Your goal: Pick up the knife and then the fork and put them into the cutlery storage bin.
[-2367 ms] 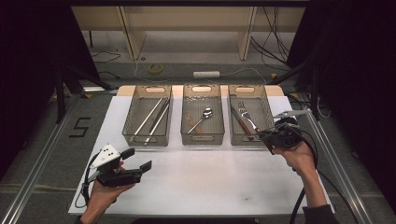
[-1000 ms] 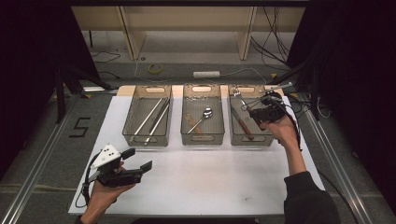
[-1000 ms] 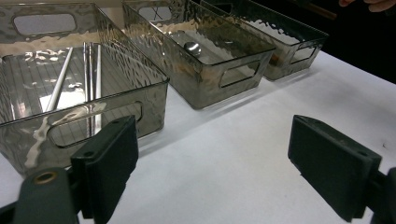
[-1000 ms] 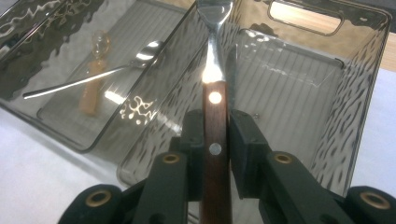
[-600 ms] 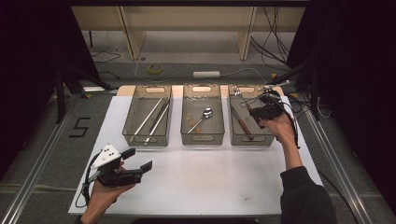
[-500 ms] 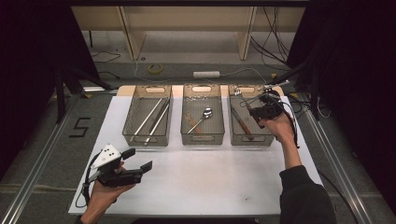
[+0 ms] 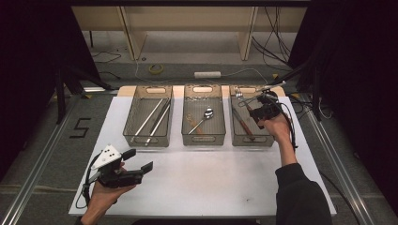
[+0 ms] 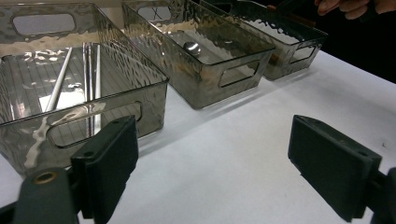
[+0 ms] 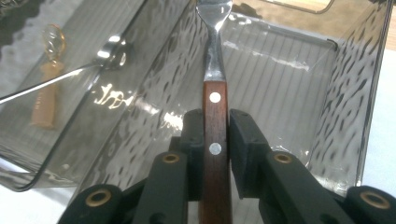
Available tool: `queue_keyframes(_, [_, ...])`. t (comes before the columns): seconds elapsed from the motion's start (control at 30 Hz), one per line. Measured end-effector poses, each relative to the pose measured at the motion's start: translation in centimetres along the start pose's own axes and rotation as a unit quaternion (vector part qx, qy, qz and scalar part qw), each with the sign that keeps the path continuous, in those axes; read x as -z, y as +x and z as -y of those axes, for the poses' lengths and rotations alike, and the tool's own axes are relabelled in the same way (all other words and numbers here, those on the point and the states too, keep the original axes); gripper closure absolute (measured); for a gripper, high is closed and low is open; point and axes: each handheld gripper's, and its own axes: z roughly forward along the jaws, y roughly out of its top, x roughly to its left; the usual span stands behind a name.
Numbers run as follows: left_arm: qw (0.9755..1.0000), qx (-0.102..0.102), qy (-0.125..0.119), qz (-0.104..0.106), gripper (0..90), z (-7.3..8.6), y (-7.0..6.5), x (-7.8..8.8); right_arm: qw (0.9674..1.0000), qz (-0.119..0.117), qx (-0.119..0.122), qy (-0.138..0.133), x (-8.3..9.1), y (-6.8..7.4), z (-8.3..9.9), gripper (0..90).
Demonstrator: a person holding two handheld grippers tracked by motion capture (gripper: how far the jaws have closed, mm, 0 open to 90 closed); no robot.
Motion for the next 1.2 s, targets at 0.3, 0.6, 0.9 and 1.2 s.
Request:
queue_keyframes(0.3, [1.0000, 0.000, 0.000, 0.000, 15.8, 0.0, 0.0, 0.0, 0.9999, 0.006, -0.005, 0.010, -0.9, 0.1, 0.0, 77.4])
queue_keyframes(0.6, [1.0000, 0.001, 0.000, 0.001, 15.9, 0.0, 0.0, 0.0, 0.9998, 0.012, -0.011, 0.014, -1.5, 0.0, 0.0, 77.2])
queue_keyframes(0.9, [1.0000, 0.003, 0.002, 0.002, 15.8, 0.0, 0.0, 0.0, 0.9997, 0.003, -0.019, 0.015, -2.4, 0.1, 0.1, 73.0])
queue_keyframes(1.2, [1.0000, 0.002, 0.002, 0.001, 15.8, 0.0, 0.0, -0.1, 0.9997, -0.023, -0.004, -0.007, -0.8, 0.3, 0.1, 58.2])
